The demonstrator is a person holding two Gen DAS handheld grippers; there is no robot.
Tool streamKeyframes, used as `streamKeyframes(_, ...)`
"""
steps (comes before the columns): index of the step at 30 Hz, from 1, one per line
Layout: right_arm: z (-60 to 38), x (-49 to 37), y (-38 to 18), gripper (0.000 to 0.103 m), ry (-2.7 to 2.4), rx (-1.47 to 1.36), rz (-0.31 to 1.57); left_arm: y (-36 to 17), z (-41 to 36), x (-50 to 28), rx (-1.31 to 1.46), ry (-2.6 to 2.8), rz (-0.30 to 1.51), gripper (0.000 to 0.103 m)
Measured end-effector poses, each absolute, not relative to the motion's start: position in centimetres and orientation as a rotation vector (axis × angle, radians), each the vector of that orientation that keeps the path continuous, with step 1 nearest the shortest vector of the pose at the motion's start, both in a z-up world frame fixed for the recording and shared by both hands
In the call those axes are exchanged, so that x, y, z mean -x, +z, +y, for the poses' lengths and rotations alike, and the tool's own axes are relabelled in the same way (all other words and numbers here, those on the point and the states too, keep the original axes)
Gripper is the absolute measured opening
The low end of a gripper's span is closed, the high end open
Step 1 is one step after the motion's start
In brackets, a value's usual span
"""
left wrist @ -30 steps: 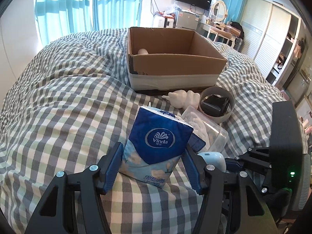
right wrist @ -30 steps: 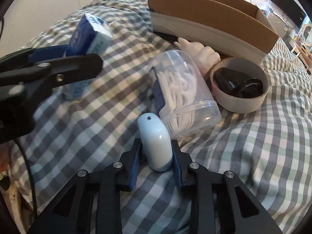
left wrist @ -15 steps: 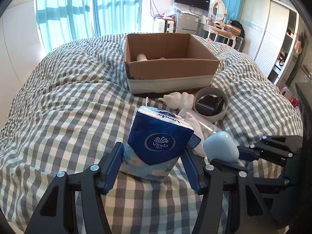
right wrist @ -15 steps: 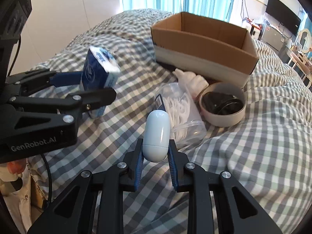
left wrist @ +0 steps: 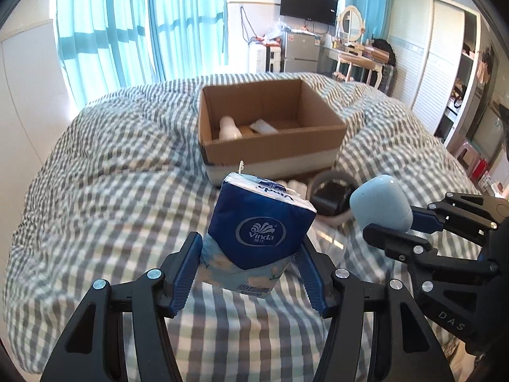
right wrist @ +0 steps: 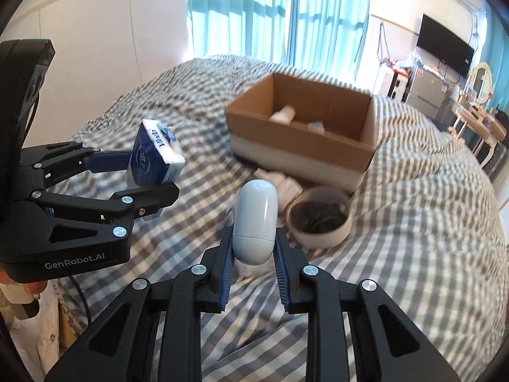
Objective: Organize objects
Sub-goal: 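Carry the tissue pack and pale blue case into the box and release both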
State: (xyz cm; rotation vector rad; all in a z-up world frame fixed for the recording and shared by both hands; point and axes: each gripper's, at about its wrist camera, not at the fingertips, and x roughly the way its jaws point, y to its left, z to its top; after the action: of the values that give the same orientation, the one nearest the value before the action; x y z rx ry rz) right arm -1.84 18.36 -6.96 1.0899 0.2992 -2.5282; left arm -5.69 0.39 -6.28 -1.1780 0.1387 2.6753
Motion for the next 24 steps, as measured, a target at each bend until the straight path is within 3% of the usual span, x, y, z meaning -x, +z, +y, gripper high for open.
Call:
streamKeyframes(16,18.9,11.4,0.1,0.023,-2.666,-0.883,0.328,0.3,0.9,15.1,0.975,2.781,0.101,0.061)
streamKeyframes(24,19.5,19.3,0.7,0.023,-2.695,-0.884,0.331,0.5,2.2,22.0,0.953,2.787,0.112,0.061)
